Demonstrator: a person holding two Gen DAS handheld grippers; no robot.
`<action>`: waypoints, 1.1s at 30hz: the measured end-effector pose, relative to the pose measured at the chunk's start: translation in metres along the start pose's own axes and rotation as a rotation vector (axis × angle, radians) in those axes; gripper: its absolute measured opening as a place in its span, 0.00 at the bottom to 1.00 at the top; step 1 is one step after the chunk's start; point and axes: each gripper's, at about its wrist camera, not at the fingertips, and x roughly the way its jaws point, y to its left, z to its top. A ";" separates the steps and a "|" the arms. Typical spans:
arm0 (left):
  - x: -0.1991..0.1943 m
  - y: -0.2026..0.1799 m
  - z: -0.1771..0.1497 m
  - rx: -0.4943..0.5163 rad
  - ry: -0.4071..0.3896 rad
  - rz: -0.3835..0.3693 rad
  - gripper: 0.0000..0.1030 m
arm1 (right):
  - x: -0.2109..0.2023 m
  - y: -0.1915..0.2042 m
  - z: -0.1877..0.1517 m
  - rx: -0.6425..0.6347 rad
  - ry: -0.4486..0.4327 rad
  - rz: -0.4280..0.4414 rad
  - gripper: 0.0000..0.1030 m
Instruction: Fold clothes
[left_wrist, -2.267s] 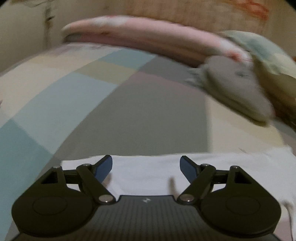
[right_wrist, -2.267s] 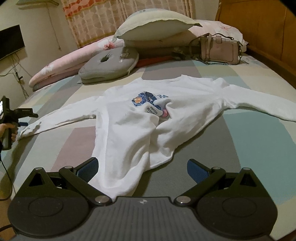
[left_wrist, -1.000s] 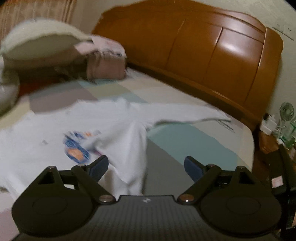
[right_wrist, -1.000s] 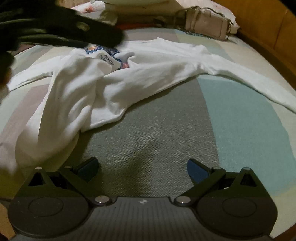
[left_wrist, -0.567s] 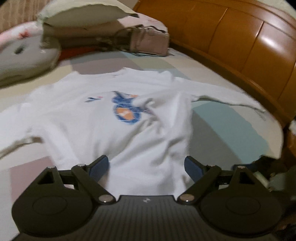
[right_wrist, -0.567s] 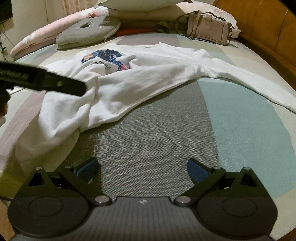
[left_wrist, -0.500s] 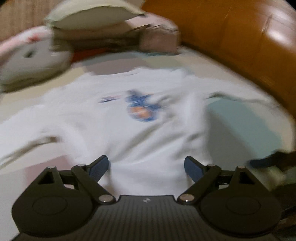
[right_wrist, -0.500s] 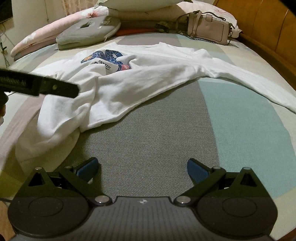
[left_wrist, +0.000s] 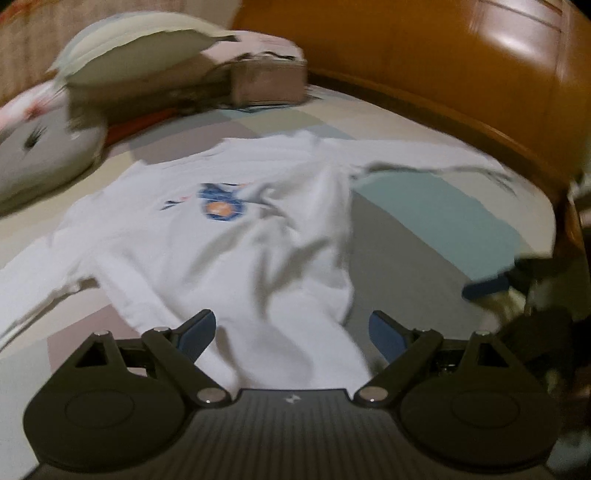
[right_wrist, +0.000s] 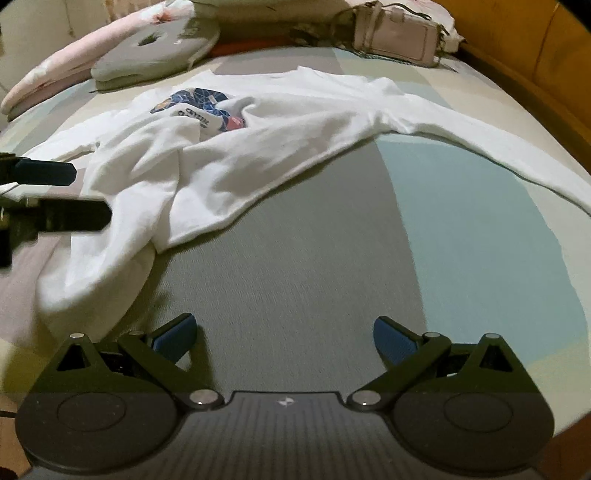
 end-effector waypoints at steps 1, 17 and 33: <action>0.002 -0.004 -0.002 0.012 0.014 0.002 0.88 | -0.003 -0.001 -0.001 -0.002 0.001 -0.013 1.00; -0.008 0.036 -0.020 0.014 0.007 0.278 0.90 | -0.043 0.002 -0.001 -0.035 -0.079 -0.049 1.00; -0.032 0.053 -0.015 -0.053 -0.046 0.154 0.91 | -0.013 0.008 0.010 0.137 -0.069 0.329 1.00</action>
